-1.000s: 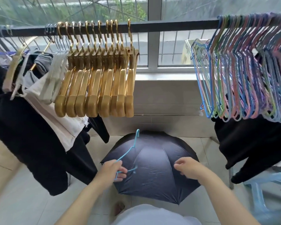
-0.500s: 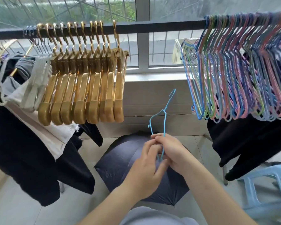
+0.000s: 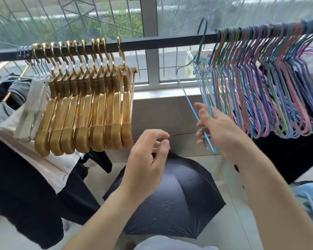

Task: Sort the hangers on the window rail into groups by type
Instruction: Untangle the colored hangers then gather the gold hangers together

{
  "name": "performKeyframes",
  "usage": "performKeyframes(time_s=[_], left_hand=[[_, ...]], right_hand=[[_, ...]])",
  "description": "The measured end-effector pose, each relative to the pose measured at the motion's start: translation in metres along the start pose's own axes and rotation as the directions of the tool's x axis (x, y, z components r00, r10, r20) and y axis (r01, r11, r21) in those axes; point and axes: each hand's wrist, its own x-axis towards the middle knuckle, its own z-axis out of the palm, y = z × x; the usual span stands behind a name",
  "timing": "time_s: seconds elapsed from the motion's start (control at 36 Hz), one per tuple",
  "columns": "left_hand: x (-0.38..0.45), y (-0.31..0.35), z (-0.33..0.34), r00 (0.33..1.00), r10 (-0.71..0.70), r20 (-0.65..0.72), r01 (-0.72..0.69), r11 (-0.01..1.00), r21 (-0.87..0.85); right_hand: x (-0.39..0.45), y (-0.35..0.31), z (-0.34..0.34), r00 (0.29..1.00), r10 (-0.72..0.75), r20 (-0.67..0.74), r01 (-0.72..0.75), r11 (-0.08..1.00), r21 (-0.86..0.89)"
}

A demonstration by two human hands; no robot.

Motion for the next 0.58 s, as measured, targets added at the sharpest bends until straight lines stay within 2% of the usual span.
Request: performKeyframes(time_s=[0.11, 0.19, 0.28, 0.39, 0.58], left_hand=[[0.018, 0.005, -0.007, 0.999, -0.027, -0.018, 0.027, 1.000, -0.004], [0.024, 0.002, -0.011, 0.999, -0.020, -0.032, 0.021, 0.999, 0.028], [0.024, -0.002, -0.014, 0.998, -0.023, -0.062, 0.025, 0.999, 0.034], [0.023, -0.003, -0.016, 0.996, -0.051, -0.072, 0.053, 0.998, 0.025], [0.020, -0.005, -0.018, 0.994, -0.081, -0.077, 0.082, 0.997, 0.013]], right_hand=[[0.023, -0.019, -0.016, 0.998, -0.003, -0.070, 0.001, 0.999, -0.034], [0.033, -0.028, -0.023, 0.997, 0.050, -0.059, -0.053, 0.998, -0.038], [0.031, -0.021, -0.025, 0.993, 0.115, -0.034, -0.117, 0.992, -0.052], [0.028, -0.003, -0.024, 0.981, 0.170, -0.090, -0.175, 0.983, -0.056], [0.033, -0.005, -0.019, 0.969, 0.125, -0.213, -0.169, 0.965, -0.202]])
